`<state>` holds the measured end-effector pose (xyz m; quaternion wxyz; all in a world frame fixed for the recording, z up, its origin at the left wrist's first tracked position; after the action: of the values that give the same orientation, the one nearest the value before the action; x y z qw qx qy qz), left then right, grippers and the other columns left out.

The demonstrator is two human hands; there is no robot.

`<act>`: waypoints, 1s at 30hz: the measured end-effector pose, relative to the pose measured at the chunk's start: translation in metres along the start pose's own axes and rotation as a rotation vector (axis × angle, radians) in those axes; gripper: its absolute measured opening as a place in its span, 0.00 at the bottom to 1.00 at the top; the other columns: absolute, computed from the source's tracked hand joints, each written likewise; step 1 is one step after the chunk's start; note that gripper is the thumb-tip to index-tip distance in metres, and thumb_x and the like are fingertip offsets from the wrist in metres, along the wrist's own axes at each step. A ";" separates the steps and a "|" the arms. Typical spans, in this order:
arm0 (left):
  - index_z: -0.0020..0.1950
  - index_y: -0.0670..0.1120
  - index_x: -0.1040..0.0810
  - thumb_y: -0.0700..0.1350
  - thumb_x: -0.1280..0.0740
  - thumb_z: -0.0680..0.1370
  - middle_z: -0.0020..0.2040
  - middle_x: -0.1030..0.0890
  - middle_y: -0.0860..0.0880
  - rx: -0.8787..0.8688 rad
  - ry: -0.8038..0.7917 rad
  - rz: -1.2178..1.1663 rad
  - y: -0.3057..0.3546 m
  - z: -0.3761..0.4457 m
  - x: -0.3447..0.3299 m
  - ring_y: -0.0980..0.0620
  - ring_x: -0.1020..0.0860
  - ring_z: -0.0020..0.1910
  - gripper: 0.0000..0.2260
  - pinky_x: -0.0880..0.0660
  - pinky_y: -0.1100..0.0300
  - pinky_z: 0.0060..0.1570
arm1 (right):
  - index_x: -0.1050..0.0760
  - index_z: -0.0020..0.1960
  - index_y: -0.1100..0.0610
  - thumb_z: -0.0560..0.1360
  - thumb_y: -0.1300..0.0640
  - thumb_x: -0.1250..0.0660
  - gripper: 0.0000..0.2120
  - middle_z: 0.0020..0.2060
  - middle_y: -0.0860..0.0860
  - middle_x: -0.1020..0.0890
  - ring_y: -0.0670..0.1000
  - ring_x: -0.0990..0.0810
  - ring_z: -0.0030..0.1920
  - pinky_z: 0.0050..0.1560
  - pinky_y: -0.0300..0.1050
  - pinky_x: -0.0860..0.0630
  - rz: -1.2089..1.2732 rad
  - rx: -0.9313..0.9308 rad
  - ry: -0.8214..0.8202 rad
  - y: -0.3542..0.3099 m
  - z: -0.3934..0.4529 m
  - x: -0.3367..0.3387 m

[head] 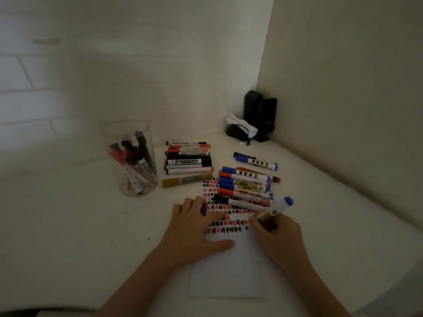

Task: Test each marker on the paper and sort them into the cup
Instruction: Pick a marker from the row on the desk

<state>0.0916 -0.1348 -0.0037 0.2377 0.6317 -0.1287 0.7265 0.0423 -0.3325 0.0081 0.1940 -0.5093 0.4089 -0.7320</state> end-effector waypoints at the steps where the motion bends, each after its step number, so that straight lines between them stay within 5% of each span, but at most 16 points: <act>1: 0.70 0.67 0.39 0.80 0.52 0.65 0.64 0.38 0.53 0.002 -0.001 -0.003 0.000 0.000 0.001 0.52 0.40 0.62 0.36 0.44 0.55 0.60 | 0.22 0.37 0.55 0.72 0.48 0.28 0.11 0.29 0.46 0.20 0.44 0.22 0.30 0.29 0.29 0.29 0.001 0.001 0.004 0.000 0.000 0.000; 19: 0.70 0.66 0.41 0.78 0.51 0.68 0.61 0.38 0.55 -0.028 0.007 -0.059 0.001 0.001 0.001 0.54 0.40 0.60 0.33 0.42 0.56 0.61 | 0.25 0.36 0.50 0.72 0.50 0.29 0.09 0.30 0.46 0.20 0.44 0.23 0.31 0.28 0.29 0.30 0.079 -0.035 -0.023 -0.005 -0.003 0.001; 22: 0.68 0.64 0.41 0.58 0.43 0.79 0.61 0.34 0.58 0.009 0.058 -0.452 -0.010 0.000 0.009 0.59 0.36 0.59 0.17 0.37 0.57 0.64 | 0.24 0.37 0.52 0.73 0.50 0.30 0.09 0.28 0.46 0.21 0.43 0.25 0.27 0.29 0.33 0.31 0.164 -0.078 0.026 -0.001 -0.001 0.009; 25: 0.65 0.63 0.43 0.37 0.44 0.81 0.59 0.29 0.61 0.098 0.153 -0.832 -0.029 -0.005 0.013 0.63 0.28 0.59 0.23 0.31 0.65 0.62 | 0.22 0.42 0.53 0.74 0.50 0.30 0.07 0.29 0.49 0.20 0.45 0.26 0.26 0.29 0.35 0.30 0.192 -0.119 0.013 0.004 0.001 0.009; 28: 0.69 0.58 0.47 0.37 0.41 0.81 0.62 0.28 0.66 0.143 0.151 -0.962 -0.035 -0.008 0.017 0.68 0.27 0.60 0.24 0.34 0.79 0.55 | 0.21 0.47 0.55 0.75 0.51 0.33 0.08 0.27 0.47 0.20 0.41 0.25 0.24 0.25 0.32 0.31 0.224 -0.055 0.007 -0.011 0.001 0.008; 30: 0.67 0.56 0.45 0.40 0.38 0.80 0.61 0.25 0.66 0.146 0.141 -1.014 -0.036 -0.008 0.016 0.68 0.26 0.58 0.22 0.32 0.78 0.56 | 0.21 0.45 0.56 0.76 0.50 0.36 0.10 0.25 0.47 0.21 0.42 0.26 0.23 0.23 0.33 0.32 0.334 -0.042 0.013 -0.023 0.000 0.007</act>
<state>0.1017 -0.0972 0.0065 0.5234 0.5791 0.2614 0.5678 0.0428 -0.3237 0.0301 0.2997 -0.4333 0.5043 -0.6842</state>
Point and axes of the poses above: each hand's wrist, its own z-axis towards the middle knuckle, its own x-axis out of the back of the hand, y = z × x, the point moved 8 cm from there along z, towards the middle knuckle
